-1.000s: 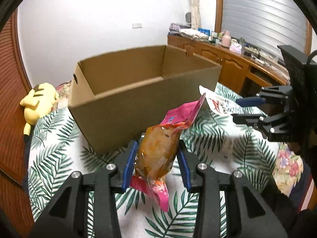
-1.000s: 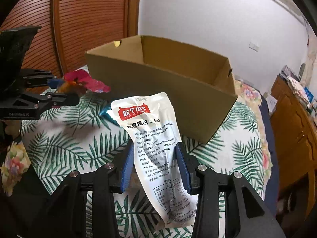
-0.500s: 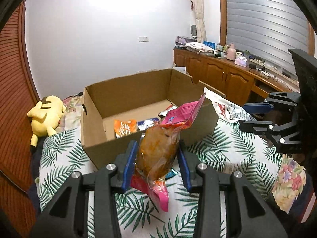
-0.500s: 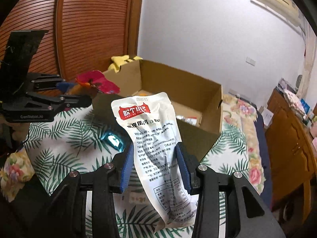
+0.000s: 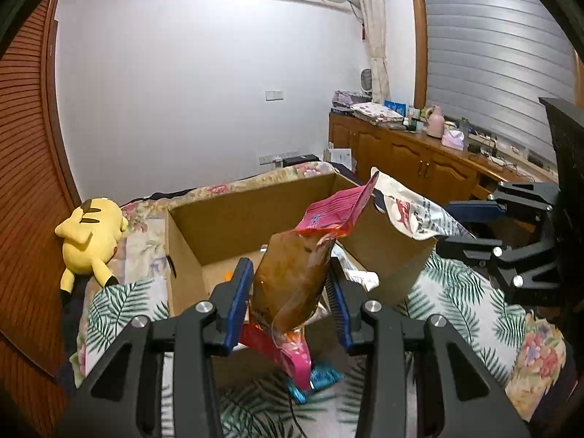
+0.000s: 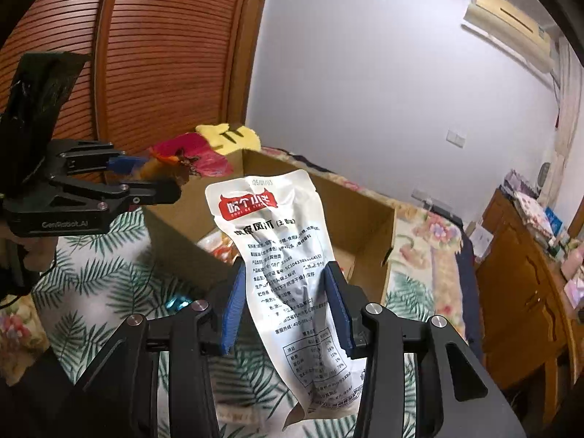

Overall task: Organize snacks
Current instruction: 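Lift both held snacks and carry them over the cardboard box, then open both grippers to drop the pouch and candy into the box, then move both grippers back to the blue wrapper and clear-wrapped bar on the bed, then close the right gripper on the clear-wrapped bar while the left grasps the blue wrapper, then lift both held snacks and carry them over the cardboard box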

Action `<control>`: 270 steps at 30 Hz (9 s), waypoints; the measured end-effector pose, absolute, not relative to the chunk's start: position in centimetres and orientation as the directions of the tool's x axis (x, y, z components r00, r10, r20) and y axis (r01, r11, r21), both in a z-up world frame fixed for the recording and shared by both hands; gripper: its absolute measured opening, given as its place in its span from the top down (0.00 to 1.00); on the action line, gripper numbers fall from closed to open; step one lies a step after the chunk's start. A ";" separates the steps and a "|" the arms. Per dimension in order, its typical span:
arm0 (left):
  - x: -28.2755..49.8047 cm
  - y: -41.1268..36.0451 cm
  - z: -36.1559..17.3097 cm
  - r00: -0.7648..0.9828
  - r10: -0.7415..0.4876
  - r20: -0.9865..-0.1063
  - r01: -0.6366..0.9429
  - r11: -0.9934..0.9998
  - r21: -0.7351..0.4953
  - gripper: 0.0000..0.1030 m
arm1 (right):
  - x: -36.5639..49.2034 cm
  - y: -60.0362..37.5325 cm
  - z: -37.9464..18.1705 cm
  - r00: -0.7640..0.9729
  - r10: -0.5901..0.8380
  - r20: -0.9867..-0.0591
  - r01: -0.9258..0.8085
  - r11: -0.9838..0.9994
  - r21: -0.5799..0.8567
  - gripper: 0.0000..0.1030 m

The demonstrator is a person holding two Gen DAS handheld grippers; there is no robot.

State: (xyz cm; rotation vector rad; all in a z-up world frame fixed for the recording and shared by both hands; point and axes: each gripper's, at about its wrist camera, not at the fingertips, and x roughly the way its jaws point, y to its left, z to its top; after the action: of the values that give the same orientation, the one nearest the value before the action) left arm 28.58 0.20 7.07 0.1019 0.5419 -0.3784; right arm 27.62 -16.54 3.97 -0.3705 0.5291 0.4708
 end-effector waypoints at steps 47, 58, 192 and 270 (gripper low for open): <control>36.0 1.4 1.2 0.800 -0.257 -0.542 0.280 0.959 -0.043 0.49 | 39.3 -13.0 -2.3 0.729 0.289 -0.621 -0.490 0.854 -0.177 0.58; 34.2 1.3 1.4 0.814 -0.257 -0.520 0.287 0.958 -0.025 0.49 | 39.5 -13.4 -2.8 0.707 0.305 -0.639 -0.487 0.864 -0.126 0.57; 29.1 -4.2 -8.2 0.459 -0.302 -0.836 0.587 0.809 0.031 0.49 | 24.9 -19.3 -12.3 0.585 0.329 -0.741 -0.385 0.917 0.103 0.78; 30.6 1.8 8.0 0.815 -0.322 -0.482 0.330 0.941 -0.071 0.75 | 29.2 -18.6 6.3 0.792 0.371 -0.485 -0.432 0.901 -0.016 0.81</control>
State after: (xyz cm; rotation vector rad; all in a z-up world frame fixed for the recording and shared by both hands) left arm 30.64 1.83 8.01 0.0164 0.5115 -0.3477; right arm 29.23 -18.62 6.29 -0.1287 0.4938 0.4336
